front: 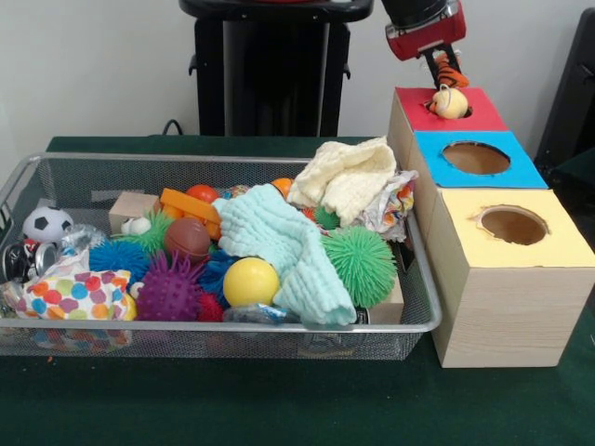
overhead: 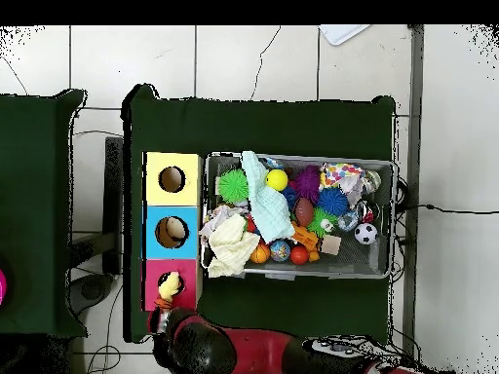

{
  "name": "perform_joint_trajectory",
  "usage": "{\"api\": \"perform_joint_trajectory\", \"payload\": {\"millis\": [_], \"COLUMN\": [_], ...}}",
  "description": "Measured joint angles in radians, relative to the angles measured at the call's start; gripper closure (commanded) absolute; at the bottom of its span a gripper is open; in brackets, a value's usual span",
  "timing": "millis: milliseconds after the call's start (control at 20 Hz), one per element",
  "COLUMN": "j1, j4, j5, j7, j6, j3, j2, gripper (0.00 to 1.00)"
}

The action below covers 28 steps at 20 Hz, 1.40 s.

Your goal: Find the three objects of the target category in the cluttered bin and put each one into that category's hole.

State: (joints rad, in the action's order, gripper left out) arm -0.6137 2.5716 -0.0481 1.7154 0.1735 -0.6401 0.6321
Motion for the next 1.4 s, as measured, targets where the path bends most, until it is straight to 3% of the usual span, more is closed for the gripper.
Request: {"api": "perform_joint_trajectory", "payload": {"millis": [300, 850, 1400], "j1": [-0.007, -0.053, -0.059], "j4": [-0.006, -0.026, -0.033], "j5": [-0.002, -0.063, -0.085], "j7": [0.000, 0.000, 0.000], "j6": [-0.027, -0.219, -0.254], "j3": [-0.001, 0.011, 0.017], "j2": [0.003, 0.027, 0.047], "gripper": [1.00, 1.00, 1.00]}}
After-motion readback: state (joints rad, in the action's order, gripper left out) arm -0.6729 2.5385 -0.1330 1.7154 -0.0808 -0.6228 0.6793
